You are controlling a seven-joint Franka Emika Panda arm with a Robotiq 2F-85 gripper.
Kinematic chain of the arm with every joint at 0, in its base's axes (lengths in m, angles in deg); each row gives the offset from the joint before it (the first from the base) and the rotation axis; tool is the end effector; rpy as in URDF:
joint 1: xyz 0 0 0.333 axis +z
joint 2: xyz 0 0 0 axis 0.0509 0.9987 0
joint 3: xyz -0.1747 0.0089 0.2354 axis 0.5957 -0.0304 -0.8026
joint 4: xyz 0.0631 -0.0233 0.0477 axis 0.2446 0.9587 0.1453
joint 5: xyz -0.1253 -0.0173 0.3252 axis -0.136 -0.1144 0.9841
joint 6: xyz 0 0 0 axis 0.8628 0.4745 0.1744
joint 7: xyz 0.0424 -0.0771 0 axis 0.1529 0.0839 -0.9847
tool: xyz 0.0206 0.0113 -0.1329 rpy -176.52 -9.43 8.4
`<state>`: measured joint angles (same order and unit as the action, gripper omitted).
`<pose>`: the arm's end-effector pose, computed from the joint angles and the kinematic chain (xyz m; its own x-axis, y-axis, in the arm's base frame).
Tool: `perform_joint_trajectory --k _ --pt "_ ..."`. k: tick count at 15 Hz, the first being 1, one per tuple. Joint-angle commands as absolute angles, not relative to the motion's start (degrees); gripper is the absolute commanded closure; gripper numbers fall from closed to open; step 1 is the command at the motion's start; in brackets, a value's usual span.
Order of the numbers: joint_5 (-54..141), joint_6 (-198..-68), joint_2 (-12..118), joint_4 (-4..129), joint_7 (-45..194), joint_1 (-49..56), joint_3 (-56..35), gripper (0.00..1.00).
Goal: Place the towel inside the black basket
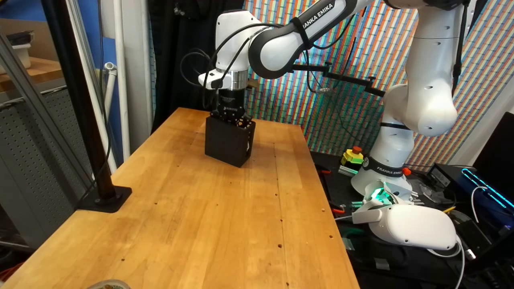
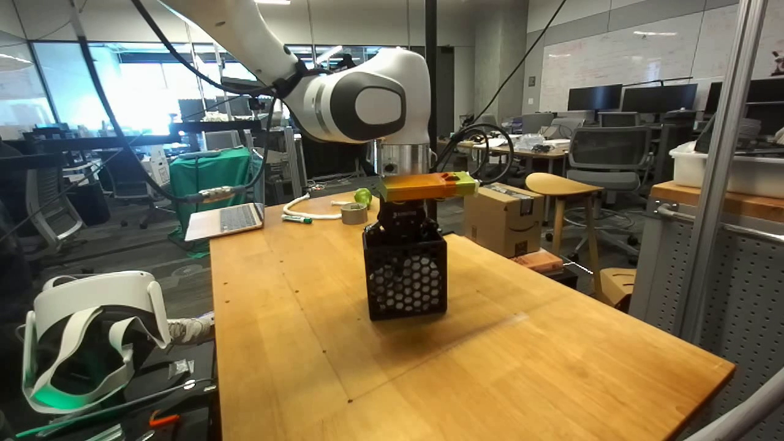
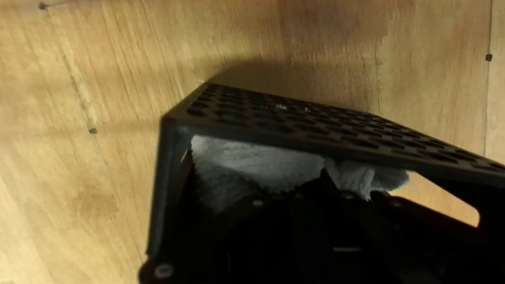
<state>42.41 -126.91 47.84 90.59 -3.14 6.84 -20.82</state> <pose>0.5193 0.0937 0.3026 0.0679 0.9969 -0.0400 0.9969 -0.0693 -0.0367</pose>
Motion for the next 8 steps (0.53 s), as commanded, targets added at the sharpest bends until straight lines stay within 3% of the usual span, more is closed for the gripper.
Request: perform_joint_trajectory --k 1,8 --pt "38.3 -127.2 50.0 89.8 -0.3 7.7 -20.9 0.89" --pt "32.8 -128.1 41.9 92.6 4.2 8.7 -21.4 0.88"
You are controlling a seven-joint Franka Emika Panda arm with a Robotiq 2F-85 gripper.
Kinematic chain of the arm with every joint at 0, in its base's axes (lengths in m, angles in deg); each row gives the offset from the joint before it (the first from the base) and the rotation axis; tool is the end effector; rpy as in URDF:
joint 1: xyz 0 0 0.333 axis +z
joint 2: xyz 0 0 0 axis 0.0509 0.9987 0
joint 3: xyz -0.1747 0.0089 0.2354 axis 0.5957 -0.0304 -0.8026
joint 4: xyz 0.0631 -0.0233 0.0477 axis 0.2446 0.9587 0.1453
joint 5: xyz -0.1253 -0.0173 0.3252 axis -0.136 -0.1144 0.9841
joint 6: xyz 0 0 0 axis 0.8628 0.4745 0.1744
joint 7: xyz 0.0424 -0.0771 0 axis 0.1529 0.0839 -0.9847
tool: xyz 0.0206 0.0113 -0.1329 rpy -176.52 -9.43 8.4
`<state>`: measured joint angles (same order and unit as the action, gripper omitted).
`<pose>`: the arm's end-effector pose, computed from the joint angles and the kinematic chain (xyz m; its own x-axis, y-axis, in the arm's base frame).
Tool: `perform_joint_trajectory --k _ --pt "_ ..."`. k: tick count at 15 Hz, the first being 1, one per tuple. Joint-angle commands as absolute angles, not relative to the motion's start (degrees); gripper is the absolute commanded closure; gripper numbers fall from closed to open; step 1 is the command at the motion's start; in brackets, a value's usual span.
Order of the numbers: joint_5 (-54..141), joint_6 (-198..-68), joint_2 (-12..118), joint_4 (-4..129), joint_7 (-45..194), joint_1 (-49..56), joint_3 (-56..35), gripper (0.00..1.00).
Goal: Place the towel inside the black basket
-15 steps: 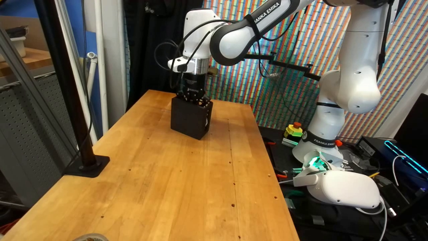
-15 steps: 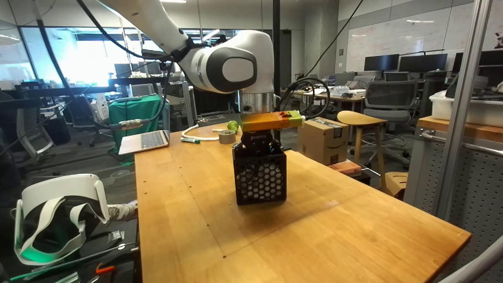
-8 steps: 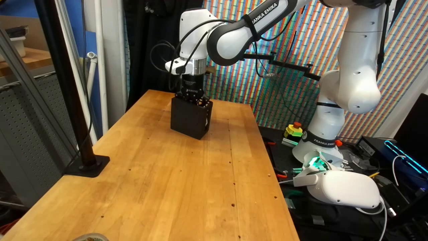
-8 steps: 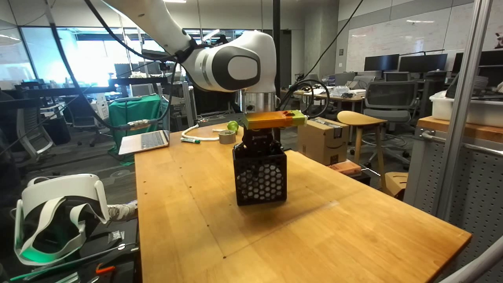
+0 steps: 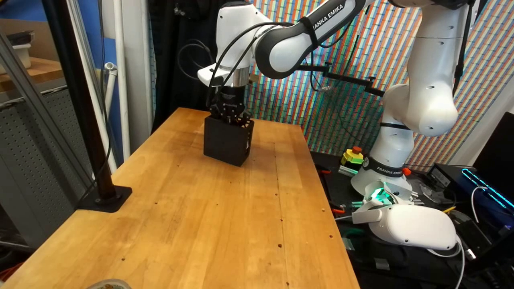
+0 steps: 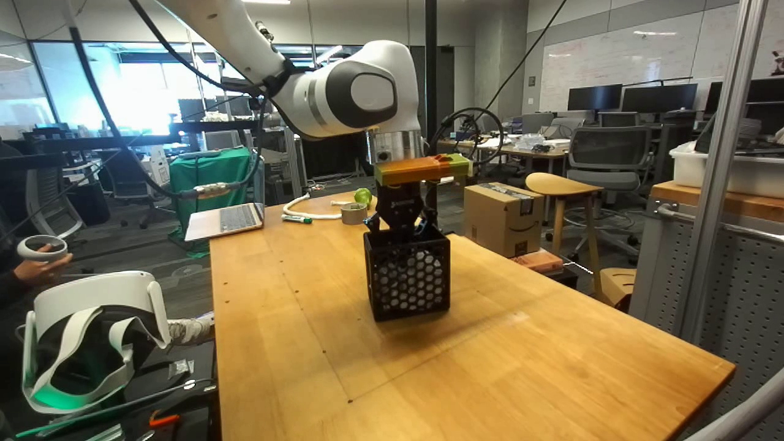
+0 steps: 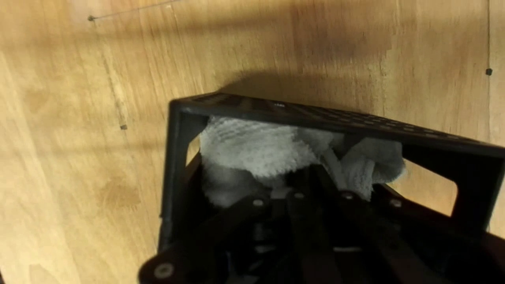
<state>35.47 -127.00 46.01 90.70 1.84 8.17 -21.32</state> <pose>0.5181 0.1045 0.3193 0.0485 0.9913 -0.1225 0.9986 -0.0455 0.0265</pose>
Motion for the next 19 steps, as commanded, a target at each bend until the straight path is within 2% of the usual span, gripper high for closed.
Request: perform_joint_trajectory --k 1,8,9,10,11,12,13,15,19 --pt "32.0 -128.4 40.8 92.9 4.6 8.8 -21.5 0.89" --pt "24.1 -133.5 31.8 96.1 9.5 9.4 -21.4 0.89" --pt "23.1 -134.2 31.0 96.5 10.5 9.3 -21.4 0.85" --pt "22.5 -135.1 29.9 97.2 11.6 9.3 -21.4 0.67" --pt "21.5 -136.0 29.3 97.6 13.2 9.2 -21.3 0.6" --pt "23.8 -133.2 32.3 95.0 10.4 9.5 -21.3 0.6" --pt "23.6 -133.2 31.8 95.3 10.7 9.6 -21.3 0.77" --pt "23.6 -133.1 32.1 95.4 10.7 9.5 -21.3 0.61" --pt "23.6 -133.1 32.6 95.4 10.6 9.5 -21.3 0.59"
